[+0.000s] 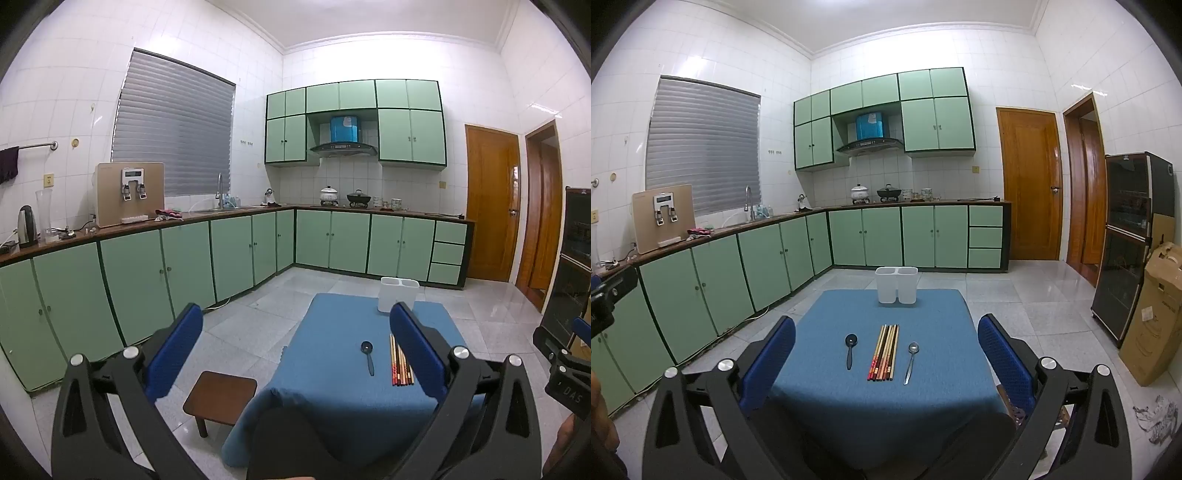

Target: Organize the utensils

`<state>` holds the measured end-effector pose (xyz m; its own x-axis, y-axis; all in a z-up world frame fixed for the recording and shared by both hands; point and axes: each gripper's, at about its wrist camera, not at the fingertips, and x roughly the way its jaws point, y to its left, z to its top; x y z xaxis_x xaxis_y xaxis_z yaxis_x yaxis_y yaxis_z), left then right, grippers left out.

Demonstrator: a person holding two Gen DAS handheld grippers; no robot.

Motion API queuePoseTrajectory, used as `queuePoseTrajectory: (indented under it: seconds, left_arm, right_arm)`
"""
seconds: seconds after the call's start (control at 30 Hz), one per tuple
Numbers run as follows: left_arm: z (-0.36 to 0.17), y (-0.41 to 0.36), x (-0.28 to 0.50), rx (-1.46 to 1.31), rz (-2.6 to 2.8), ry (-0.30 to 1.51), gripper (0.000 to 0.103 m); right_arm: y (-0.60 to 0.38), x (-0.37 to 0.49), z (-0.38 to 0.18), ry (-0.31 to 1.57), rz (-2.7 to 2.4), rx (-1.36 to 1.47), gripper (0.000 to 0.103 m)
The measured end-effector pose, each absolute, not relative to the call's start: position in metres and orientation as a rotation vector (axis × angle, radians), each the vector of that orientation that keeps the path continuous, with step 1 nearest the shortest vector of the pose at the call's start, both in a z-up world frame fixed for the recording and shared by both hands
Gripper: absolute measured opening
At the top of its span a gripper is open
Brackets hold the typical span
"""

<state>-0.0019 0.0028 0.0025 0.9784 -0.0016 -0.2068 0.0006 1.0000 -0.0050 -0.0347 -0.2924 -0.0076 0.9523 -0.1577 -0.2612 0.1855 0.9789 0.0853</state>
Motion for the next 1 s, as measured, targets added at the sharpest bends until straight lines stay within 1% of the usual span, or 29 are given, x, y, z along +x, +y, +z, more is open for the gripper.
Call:
queuePoseTrajectory:
  seconds: [0.33, 1.0]
  left_arm:
    - [0.004, 0.002, -0.001, -0.005, 0.0, 0.211, 0.098]
    - [-0.01, -0.001, 0.005, -0.005, 0.0, 0.215, 0.098]
  right_arm:
    - [-0.293, -0.035, -0.008, 0.257, -0.177, 0.109, 0.097]
    - [-0.295, -0.036, -0.008, 0.259, -0.176, 0.109, 0.097]
